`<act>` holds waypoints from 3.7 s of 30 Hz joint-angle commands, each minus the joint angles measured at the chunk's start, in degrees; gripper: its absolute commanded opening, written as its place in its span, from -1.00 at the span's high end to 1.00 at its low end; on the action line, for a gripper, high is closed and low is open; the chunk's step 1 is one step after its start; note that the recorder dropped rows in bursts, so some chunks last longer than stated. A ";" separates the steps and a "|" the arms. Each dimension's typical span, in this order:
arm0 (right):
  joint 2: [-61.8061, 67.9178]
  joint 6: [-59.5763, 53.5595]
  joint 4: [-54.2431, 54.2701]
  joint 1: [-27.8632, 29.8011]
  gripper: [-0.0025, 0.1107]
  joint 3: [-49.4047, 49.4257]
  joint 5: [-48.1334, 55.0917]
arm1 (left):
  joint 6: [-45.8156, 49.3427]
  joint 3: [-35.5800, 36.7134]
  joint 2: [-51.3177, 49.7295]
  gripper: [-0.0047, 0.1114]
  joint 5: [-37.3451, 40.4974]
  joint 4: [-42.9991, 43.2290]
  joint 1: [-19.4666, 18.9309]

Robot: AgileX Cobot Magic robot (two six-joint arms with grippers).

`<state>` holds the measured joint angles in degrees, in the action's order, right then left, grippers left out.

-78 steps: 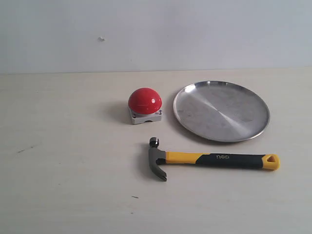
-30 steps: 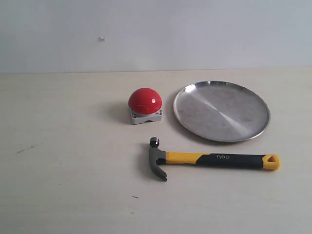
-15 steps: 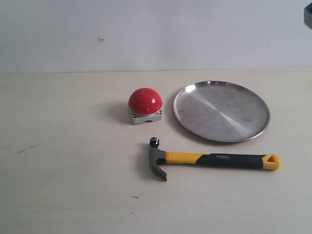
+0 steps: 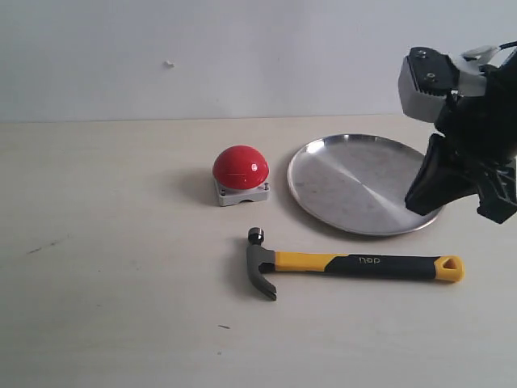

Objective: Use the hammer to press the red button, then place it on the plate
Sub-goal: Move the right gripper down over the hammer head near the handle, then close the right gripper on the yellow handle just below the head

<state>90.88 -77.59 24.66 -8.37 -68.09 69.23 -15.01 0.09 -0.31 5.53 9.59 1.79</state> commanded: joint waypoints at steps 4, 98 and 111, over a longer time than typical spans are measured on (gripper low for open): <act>4.24 0.93 -8.10 -8.32 0.96 -0.57 -6.42 | -0.03 -0.09 0.31 0.92 -0.72 -0.35 -0.07; 25.70 25.79 -24.17 -25.61 0.00 -4.34 -30.65 | 0.05 -0.09 0.31 0.92 -0.72 -0.22 -0.07; 25.59 25.23 -24.06 -25.61 0.00 -9.34 -18.51 | 0.05 -0.09 0.31 0.92 -0.72 -0.22 -0.07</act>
<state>116.92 -51.70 0.00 -34.31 -75.29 49.59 -15.01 0.09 -0.31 5.53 9.59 1.79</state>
